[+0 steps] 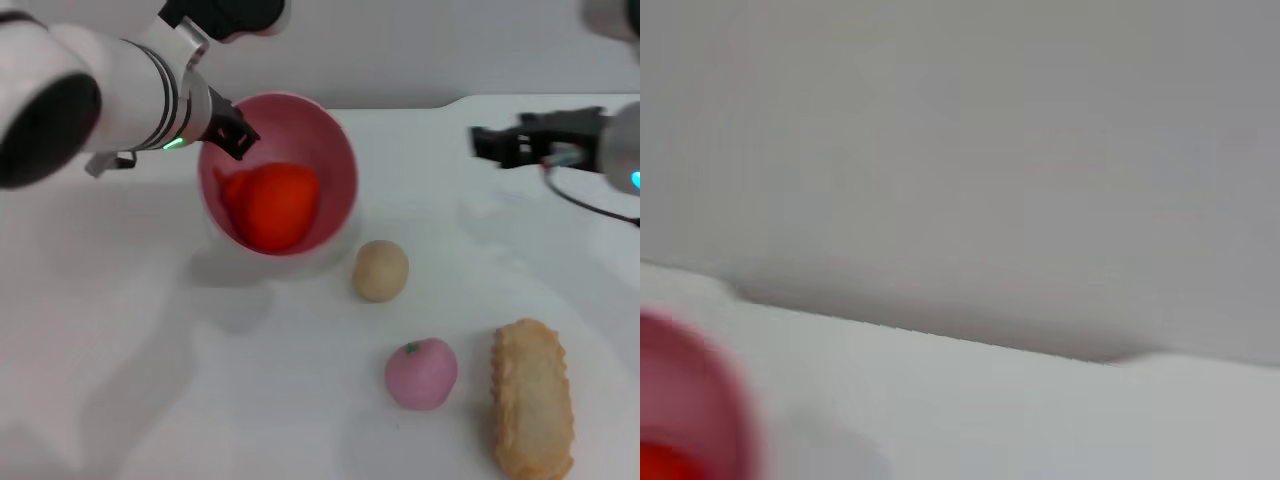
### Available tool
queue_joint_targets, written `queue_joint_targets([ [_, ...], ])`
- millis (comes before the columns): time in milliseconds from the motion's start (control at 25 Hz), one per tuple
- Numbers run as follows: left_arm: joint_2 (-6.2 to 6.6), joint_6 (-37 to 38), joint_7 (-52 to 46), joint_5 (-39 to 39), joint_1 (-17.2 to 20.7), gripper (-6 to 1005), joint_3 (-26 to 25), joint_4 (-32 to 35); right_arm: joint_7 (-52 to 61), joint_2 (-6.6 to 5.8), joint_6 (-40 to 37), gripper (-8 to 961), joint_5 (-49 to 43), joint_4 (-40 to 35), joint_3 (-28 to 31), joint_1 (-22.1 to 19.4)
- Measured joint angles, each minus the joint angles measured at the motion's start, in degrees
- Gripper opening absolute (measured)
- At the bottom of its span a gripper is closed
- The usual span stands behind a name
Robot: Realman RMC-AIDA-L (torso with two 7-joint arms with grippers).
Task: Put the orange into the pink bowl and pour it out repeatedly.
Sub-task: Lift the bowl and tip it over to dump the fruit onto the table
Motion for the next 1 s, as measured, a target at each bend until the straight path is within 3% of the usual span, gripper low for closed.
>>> queue_joint_targets([
  [120,0.01,0.8,0.0,3.4,0.5,43,1.8,0.3,-0.5,0.05,0.1,567,0.1,1.2,4.3,-2.1],
  [160,-0.01,2.2,0.0,7.5,1.3,43,4.8,0.4,-1.1,0.06,0.2,568,0.3,2.4,6.6,-3.0],
  [200,-0.22,5.1,-0.8,15.1,3.0,43,10.5,0.3,-1.1,0.06,0.2,569,0.3,2.4,6.6,-3.0],
  [360,-0.3,6.5,-2.4,20.1,3.9,42,14.5,0.2,-1.4,0.06,0.3,572,0.5,4.4,8.8,-4.1],
  [440,-0.35,8.0,-3.4,26.8,5.0,42,20.3,-0.6,-1.5,0.06,0.3,573,0.5,5.2,9.0,-4.3],
  [520,-0.35,8.0,-3.4,26.8,5.0,42,20.3,-0.6,-1.5,0.06,0.3,574,0.5,5.7,8.9,-4.3],
  [560,-0.54,9.0,-6.6,38.4,7.1,42,29.3,-2.0,-1.6,0.06,0.3,575,0.6,5.9,8.7,-4.4],
  [680,-0.58,8.7,-9.4,44.9,8.2,42,32.7,-2.3,-1.6,0.06,0.4,577,0.6,5.9,8.6,-4.3],
  [760,-0.58,8.7,-9.4,44.9,8.2,42,32.7,-2.3,-1.6,0.05,0.5,578,0.7,5.9,8.6,-4.2],
  [800,-0.59,8.3,-11.9,51.2,9.7,42,34.7,-2.4,-1.6,0.03,0.7,579,0.8,5.9,8.6,-4.1],
  [1000,-0.61,6.3,-16.7,64.6,11.8,42,39.4,-5.3,-1.6,-0.03,0.9,583,0.9,6.2,8.3,-3.9],
])
